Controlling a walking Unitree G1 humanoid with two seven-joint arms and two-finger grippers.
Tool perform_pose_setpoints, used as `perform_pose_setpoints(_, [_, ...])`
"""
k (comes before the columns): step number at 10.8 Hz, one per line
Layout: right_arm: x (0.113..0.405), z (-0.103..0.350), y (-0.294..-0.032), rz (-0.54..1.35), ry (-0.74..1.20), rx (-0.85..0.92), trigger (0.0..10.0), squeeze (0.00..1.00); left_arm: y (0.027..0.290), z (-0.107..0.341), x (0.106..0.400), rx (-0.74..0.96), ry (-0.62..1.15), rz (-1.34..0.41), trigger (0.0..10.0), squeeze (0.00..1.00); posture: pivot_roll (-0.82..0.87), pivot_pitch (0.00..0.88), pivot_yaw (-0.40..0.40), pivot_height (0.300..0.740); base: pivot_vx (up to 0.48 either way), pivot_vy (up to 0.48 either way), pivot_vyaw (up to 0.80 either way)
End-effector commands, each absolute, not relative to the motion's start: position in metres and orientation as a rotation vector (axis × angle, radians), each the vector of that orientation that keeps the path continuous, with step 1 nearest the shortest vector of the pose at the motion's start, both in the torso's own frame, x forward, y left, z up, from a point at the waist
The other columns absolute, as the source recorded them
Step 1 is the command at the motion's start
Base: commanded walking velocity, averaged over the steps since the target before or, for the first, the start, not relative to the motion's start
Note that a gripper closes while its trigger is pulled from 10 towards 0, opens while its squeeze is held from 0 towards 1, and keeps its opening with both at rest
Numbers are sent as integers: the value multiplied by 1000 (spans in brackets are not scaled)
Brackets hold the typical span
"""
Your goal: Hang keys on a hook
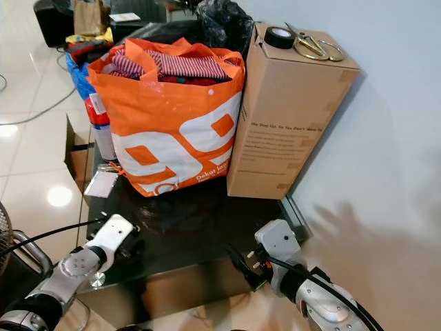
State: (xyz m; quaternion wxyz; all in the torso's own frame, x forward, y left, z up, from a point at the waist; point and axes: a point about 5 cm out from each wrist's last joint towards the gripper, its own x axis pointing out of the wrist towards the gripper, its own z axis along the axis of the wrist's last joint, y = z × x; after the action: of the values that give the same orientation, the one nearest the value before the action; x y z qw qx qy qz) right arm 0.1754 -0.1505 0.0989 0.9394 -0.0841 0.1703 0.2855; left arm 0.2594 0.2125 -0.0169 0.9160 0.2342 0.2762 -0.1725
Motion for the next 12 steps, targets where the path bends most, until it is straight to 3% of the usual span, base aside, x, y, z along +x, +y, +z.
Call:
perform_pose_setpoints(1, [174,105,-159,549,345,-183,10000,0,217,-19,258,437,584,-325,10000,0,-202,52,-115,740,0,0,0])
perform_pose_setpoints(7, [173,120,-160,516,326,-215,10000,0,212,-32,245,182,779,-470,10000,0,-236,77,-142,740,0,0,0])
perform_pose_setpoints(12, [173,120,-160,480,328,-194,10000,0,174,-41,233,31,858,-732,10000,0,-233,69,-129,740,0,0,0])
